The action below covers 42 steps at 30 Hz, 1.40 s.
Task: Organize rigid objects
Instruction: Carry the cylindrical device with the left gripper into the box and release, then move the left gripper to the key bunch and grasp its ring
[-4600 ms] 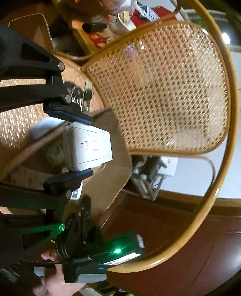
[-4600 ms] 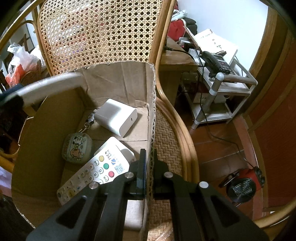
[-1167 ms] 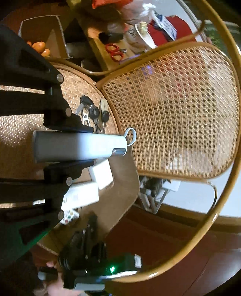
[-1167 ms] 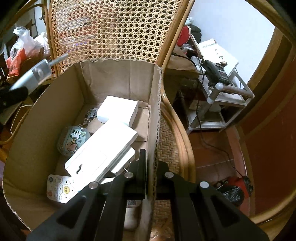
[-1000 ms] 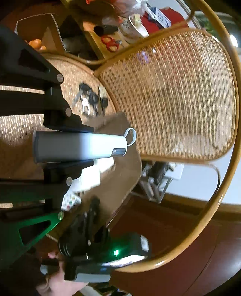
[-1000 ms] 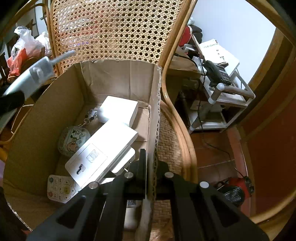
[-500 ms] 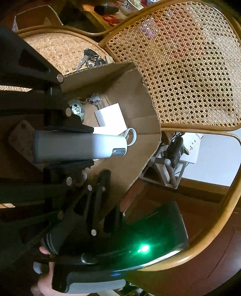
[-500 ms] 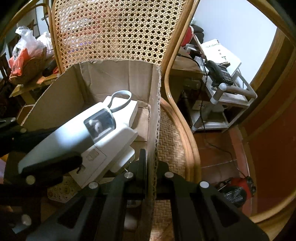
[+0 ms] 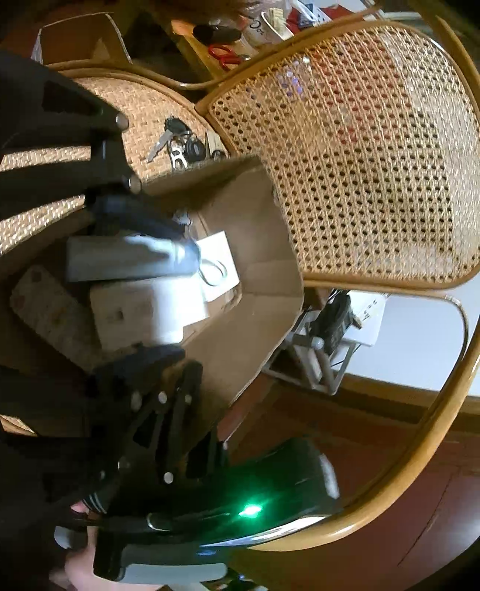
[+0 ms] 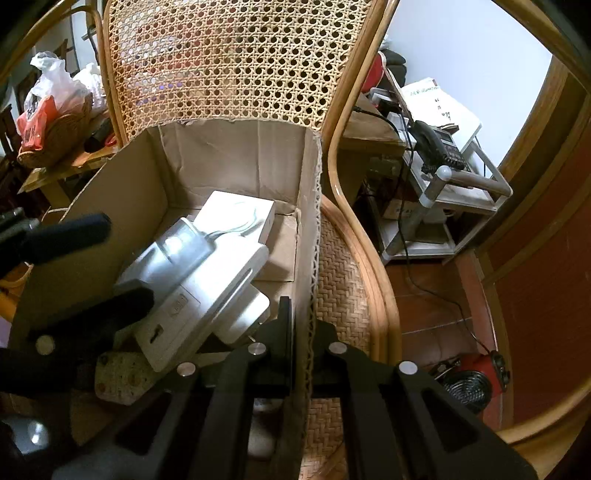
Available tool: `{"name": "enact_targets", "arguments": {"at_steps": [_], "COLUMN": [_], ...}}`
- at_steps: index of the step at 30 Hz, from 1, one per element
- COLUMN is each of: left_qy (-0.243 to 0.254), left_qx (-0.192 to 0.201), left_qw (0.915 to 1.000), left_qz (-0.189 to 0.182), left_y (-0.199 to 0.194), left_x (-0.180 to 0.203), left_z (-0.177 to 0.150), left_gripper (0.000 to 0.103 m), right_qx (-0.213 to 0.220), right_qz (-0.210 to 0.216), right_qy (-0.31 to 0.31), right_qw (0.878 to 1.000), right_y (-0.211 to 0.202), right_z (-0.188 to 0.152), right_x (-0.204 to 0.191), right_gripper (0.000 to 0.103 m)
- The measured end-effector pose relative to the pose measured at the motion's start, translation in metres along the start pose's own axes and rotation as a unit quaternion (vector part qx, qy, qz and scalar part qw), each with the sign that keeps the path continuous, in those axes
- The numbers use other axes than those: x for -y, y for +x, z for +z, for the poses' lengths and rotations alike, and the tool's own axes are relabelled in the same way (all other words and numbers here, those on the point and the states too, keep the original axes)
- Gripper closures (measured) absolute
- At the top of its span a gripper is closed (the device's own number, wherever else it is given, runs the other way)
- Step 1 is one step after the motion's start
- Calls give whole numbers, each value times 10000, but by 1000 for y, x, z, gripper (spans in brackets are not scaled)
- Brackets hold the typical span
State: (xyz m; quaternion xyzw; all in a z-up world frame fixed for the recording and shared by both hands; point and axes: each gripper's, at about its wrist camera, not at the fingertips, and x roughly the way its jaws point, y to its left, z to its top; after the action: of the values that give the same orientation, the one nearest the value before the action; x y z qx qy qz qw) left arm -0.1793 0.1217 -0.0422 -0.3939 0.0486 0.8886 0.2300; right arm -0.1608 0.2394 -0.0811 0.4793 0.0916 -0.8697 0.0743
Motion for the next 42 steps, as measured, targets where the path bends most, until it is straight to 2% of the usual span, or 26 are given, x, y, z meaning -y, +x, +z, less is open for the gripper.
{"name": "enact_targets", "arguments": {"at_steps": [1,5,7,10,13,15,19,25,29,35,38,42], "left_qy": [-31,75,143,-3,-186,-118,12,-71,-277,-338,-179,-208], "left_qx": [61,312,424,391,158,-179,-490,-816,-822,-918,-871,-895], "left_qw": [10000,9989,9970,9946,9935,9928,9895,9919,9947,9945,9951,9950], "left_qz": [6,354,628,961,1113,1178,1357,972,545,383,421,400], "left_y": [-4,-21,-28,-27,-13,4,32,76,97,121,128,133], "left_x": [-4,-18,-35,-71,-106,-121,-139,-159,-169,-174,-172,-172], "left_z": [1,9,13,15,12,6,-2,-19,-23,-26,-28,-27], "left_gripper": [34,32,23,22,22,22,22,23,24,25,24,24], "right_qx": [5,-12,-24,-33,-31,-31,-27,-25,-29,-26,-26,-22], "right_qz": [0,7,12,11,10,15,7,7,17,25,43,50], "right_qy": [-5,-6,-19,-58,-65,-46,-50,-53,-38,-34,-21,-28], "right_qw": [10000,10000,10000,10000,10000,10000,10000,10000,10000,10000,10000,10000], "right_y": [0,1,1,1,0,0,0,0,0,-1,0,0], "right_z": [0,0,0,1,1,1,1,1,1,2,1,1], "right_x": [0,1,2,1,0,1,-2,-2,-2,-2,-1,0], "right_gripper": [96,96,96,96,95,95,95,95,95,95,94,94]}}
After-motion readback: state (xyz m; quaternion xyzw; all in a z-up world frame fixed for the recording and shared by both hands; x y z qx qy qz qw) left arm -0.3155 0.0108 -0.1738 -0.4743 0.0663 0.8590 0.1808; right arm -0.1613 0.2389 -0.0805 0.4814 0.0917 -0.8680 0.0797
